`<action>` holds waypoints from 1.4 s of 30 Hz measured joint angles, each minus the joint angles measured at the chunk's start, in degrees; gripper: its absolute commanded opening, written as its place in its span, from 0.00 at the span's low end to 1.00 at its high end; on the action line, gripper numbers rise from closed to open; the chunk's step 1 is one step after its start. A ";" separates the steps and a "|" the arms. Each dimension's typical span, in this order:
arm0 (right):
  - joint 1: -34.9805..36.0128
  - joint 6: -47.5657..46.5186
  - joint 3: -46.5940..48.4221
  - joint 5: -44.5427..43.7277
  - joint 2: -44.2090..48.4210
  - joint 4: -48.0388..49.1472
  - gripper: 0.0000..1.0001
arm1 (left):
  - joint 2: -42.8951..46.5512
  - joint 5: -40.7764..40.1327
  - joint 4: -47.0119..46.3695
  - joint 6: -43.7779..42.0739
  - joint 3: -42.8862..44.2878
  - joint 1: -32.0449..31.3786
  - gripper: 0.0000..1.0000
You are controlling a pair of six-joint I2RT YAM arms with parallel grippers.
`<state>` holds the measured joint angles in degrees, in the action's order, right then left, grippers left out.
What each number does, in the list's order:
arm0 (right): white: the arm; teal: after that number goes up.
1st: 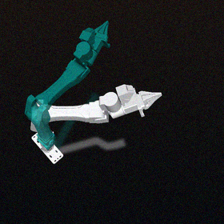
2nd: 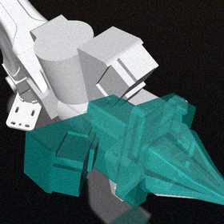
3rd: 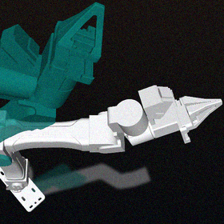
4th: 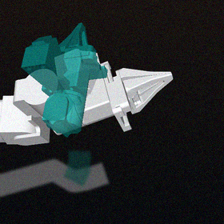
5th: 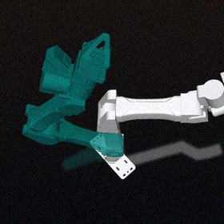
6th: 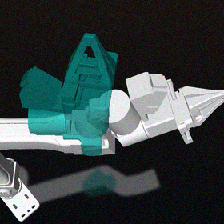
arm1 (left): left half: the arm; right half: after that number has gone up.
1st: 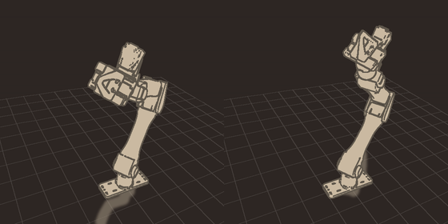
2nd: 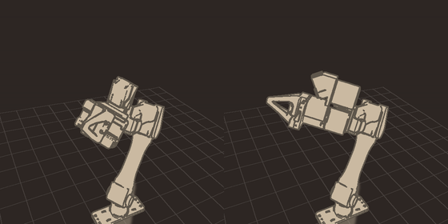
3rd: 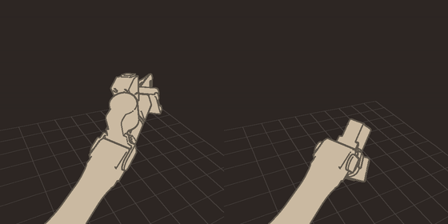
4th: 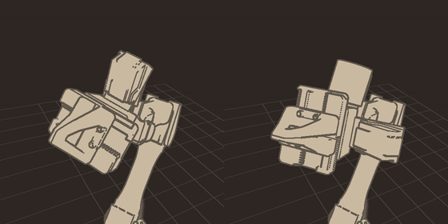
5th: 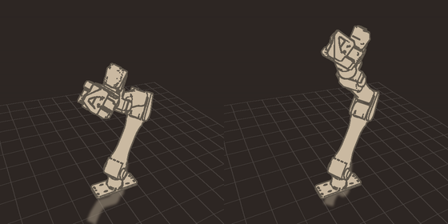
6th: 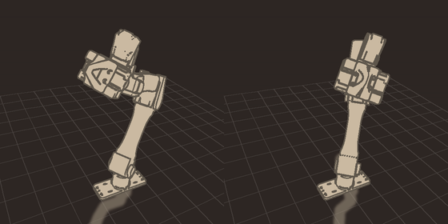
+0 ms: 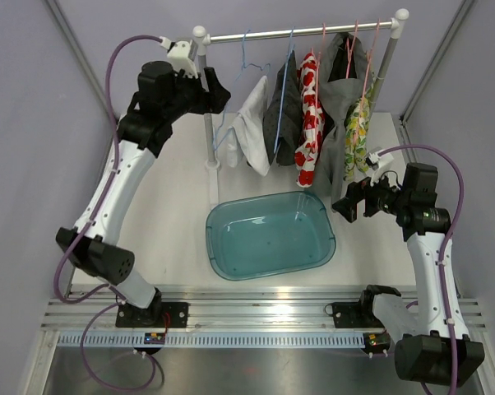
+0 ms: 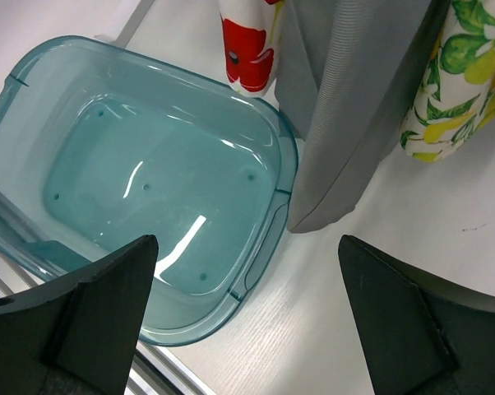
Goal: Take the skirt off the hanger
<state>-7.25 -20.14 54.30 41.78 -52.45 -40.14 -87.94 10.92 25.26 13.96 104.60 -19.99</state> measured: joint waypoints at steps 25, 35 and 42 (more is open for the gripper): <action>0.00 -1.11 -0.33 3.08 2.69 0.00 1.00 | -11.17 -5.81 -1.79 -6.25 6.71 -5.79 0.00; 0.00 -6.47 2.62 9.66 2.36 -5.90 1.00 | 2.56 -5.86 -5.77 -6.21 -2.75 -5.86 0.00; 0.61 -16.13 16.85 19.06 -2.32 -19.30 0.98 | 18.18 -4.55 -6.60 -4.00 -19.43 -5.88 0.00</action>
<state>-6.63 -36.27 71.16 60.84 -54.76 -59.44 -69.76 6.37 18.65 9.96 85.17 -25.87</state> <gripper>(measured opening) 0.993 0.023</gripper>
